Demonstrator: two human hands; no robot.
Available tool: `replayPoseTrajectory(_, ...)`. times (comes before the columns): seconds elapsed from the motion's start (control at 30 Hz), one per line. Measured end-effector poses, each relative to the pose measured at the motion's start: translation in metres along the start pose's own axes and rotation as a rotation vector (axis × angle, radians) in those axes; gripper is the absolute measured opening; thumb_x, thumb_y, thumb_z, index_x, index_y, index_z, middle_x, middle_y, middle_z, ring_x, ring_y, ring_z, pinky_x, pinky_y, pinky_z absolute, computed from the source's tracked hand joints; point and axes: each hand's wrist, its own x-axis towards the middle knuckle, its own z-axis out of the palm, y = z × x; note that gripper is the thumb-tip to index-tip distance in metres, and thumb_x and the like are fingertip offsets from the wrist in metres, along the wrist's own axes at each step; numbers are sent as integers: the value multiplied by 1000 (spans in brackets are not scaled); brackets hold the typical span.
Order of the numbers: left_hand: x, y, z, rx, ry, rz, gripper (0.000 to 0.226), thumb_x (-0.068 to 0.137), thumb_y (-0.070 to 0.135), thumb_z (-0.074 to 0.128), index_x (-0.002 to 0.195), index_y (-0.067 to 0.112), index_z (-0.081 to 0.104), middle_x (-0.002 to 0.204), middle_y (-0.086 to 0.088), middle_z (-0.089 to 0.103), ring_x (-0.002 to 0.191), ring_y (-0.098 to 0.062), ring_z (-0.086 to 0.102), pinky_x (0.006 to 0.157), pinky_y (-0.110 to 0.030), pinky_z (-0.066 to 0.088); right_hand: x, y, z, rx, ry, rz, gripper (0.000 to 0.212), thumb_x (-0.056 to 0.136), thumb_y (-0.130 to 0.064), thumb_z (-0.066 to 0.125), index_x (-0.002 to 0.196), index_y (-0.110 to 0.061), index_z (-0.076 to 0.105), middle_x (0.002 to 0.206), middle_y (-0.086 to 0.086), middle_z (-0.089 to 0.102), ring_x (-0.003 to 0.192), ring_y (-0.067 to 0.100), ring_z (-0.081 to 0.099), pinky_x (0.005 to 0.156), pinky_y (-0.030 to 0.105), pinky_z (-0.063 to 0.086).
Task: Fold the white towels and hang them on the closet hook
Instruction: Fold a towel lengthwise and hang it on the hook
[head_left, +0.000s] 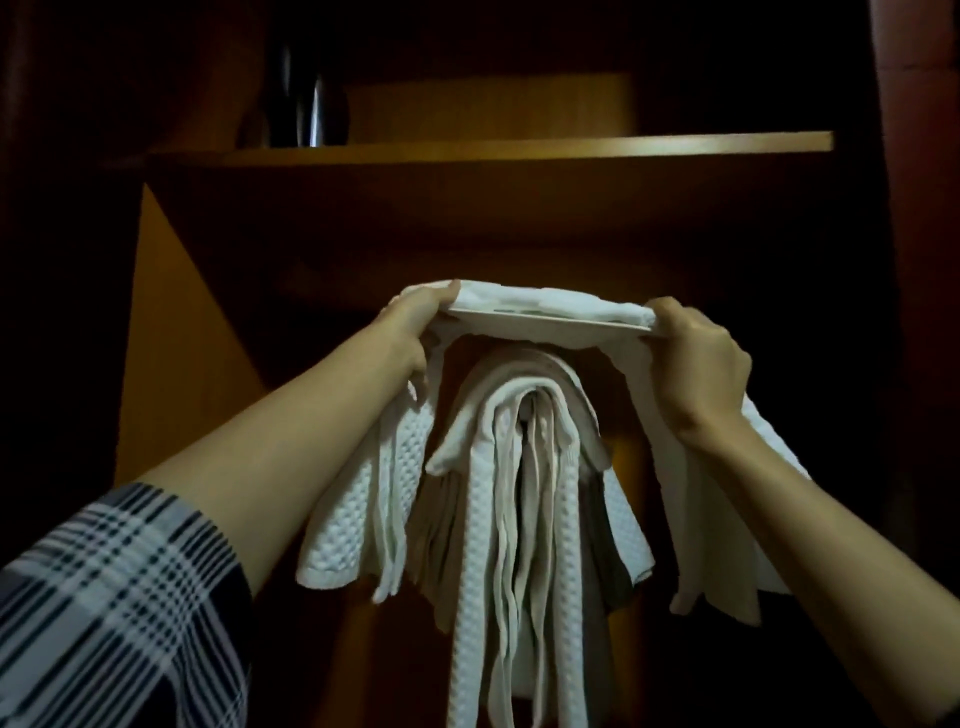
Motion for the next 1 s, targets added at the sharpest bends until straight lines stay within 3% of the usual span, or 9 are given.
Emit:
replayPoseTrajectory(0.27, 75, -30, -6, -24, -14, 13, 69, 79, 54, 64, 134, 16, 47, 142, -11, 41, 134, -37, 30, 100, -74, 7, 13, 5, 58, 51, 17, -43, 18, 87, -12, 58, 105, -14, 62, 87, 11, 62, 78, 38, 59, 56, 35, 38)
replayPoseTrajectory(0.4, 69, -83, -18, -61, -17, -6, 72, 72, 55, 69, 131, 19, 52, 139, -11, 48, 127, -32, 45, 108, -58, 27, -27, 11, 61, 57, -35, -37, 22, 80, -12, 68, 101, -17, 64, 83, 8, 61, 73, 35, 60, 51, 29, 33)
replayPoseTrajectory(0.47, 55, -115, -23, -129, -118, -36, 61, 69, 52, 72, 122, 23, 61, 127, -11, 59, 119, -28, 55, 101, -46, 44, -53, 14, 65, 82, -67, -24, 30, 79, -7, 68, 107, -17, 64, 88, 8, 62, 77, 35, 61, 52, 29, 34)
replayPoseTrajectory(0.53, 38, -137, -26, -142, -158, 42, 25, 72, 42, 73, 93, 28, 76, 99, -5, 73, 93, -18, 69, 74, -29, 57, -68, 14, 70, 120, -85, -18, 34, 80, -5, 68, 113, -14, 63, 96, 9, 64, 82, 35, 62, 55, 30, 38)
replayPoseTrajectory(0.6, 31, -155, -31, -61, 39, 328, 5, 79, 18, 73, 81, 22, 75, 91, -3, 74, 82, -16, 71, 64, -20, 55, -72, 11, 71, 196, -60, 10, 31, 83, -5, 65, 112, -13, 62, 98, 8, 63, 83, 33, 62, 57, 28, 36)
replayPoseTrajectory(0.7, 25, -177, -34, 290, 415, 825, 52, 73, -1, 75, 115, 24, 59, 113, 1, 59, 104, -19, 59, 84, -28, 51, -76, 3, 73, 322, -20, 132, 35, 83, -2, 61, 115, -15, 57, 101, 7, 61, 87, 32, 60, 63, 30, 36)
replayPoseTrajectory(0.77, 26, -189, -33, 519, 590, 917, 82, 66, 7, 81, 137, 20, 43, 133, -6, 43, 122, -24, 42, 100, -36, 37, -87, 1, 74, 387, -64, 246, 52, 80, -3, 62, 128, -18, 48, 112, 8, 61, 97, 31, 60, 70, 34, 44)
replayPoseTrajectory(0.9, 38, -210, -37, 412, 605, 595, 126, 58, 19, 88, 150, 26, 2, 156, -12, 14, 136, -27, 23, 111, -43, 18, -128, 4, 74, 613, -113, 566, 68, 76, -16, 70, 133, -32, 37, 104, 4, 66, 89, 25, 64, 77, 41, 54)
replayPoseTrajectory(1.0, 40, -227, -43, 359, 442, 339, 96, 67, 7, 81, 146, 16, 25, 139, -14, 47, 118, -27, 51, 89, -35, 41, -156, 8, 77, 612, -170, 621, 53, 76, -3, 65, 121, -26, 50, 86, -2, 65, 73, 16, 61, 61, 25, 47)
